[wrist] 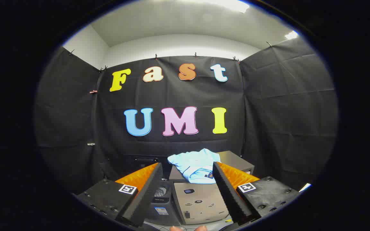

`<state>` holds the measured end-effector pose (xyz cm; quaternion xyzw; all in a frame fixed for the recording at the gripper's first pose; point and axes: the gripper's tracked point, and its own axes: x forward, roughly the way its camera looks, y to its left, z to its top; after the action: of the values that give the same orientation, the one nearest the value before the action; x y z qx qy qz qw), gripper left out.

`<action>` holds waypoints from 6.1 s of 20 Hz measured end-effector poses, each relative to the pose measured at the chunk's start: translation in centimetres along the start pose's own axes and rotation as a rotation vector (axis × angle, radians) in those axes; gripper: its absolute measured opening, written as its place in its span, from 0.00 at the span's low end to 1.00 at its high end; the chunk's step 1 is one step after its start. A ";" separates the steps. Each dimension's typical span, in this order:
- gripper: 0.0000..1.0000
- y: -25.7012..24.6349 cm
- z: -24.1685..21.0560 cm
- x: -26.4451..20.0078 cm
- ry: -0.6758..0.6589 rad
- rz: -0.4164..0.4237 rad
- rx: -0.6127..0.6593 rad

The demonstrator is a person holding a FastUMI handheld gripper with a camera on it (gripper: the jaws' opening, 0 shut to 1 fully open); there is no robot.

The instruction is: Put the clothes into the washing machine and then close the washing machine lid.

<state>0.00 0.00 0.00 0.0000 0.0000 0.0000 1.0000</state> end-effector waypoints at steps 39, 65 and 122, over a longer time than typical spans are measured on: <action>0.98 -1.6 -2.3 12.1 0.139 0.137 -0.055; 0.43 -6.2 -20.2 39.8 0.677 0.069 -0.134; 0.39 27.9 -35.7 39.3 0.722 0.269 -0.124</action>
<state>39.31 27.86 -35.73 -0.0603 0.3521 0.1312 0.9248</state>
